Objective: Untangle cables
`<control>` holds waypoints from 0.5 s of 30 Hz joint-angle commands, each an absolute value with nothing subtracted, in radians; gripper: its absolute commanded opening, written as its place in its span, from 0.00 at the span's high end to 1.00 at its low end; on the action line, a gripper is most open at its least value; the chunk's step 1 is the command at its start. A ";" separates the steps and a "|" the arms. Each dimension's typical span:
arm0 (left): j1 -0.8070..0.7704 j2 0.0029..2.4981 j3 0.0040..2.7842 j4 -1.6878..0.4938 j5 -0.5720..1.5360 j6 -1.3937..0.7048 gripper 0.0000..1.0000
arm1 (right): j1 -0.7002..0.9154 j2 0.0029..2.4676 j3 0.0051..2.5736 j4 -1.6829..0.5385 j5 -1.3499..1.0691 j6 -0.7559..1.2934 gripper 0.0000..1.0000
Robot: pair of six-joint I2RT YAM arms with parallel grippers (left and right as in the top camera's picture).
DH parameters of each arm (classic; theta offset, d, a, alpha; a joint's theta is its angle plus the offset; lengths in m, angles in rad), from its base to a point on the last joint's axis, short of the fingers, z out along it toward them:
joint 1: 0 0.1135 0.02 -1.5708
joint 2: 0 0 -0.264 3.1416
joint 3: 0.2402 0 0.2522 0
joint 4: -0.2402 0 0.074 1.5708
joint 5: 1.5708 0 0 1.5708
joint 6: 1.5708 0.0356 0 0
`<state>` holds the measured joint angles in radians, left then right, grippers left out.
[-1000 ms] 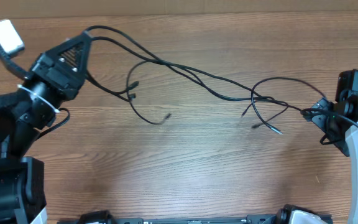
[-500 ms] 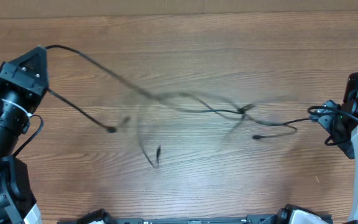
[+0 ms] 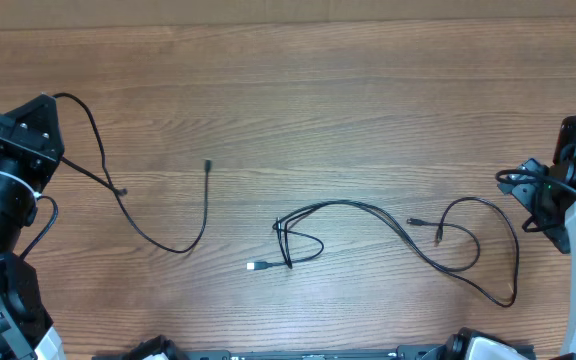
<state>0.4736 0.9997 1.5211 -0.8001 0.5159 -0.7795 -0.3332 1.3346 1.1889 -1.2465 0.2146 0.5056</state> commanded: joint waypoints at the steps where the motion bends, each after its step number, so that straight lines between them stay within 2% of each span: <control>1: 0.477 1.002 1.541 -0.811 0.574 -0.718 0.96 | -0.337 1.336 1.183 -1.220 0.088 0.397 0.00; 7: 0.476 1.042 1.541 -0.852 0.797 -0.614 0.96 | -0.336 1.336 1.183 -1.195 -0.119 0.233 0.00; 11: 0.422 1.066 1.541 -0.920 0.815 -0.540 0.96 | -0.336 1.335 1.183 -1.195 -0.220 0.162 0.00; 12: 0.392 1.074 1.541 -0.928 0.810 -0.525 0.91 | -0.336 1.335 1.183 -1.194 -0.228 0.154 0.00; 15: 0.319 1.094 1.541 -0.935 0.774 -0.523 0.86 | -0.336 1.335 1.183 -1.192 -0.230 0.154 0.00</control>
<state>0.3805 1.0760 1.5211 -0.9298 0.7746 -0.5735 -0.3332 1.3346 1.1889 -1.1965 -0.1871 0.1886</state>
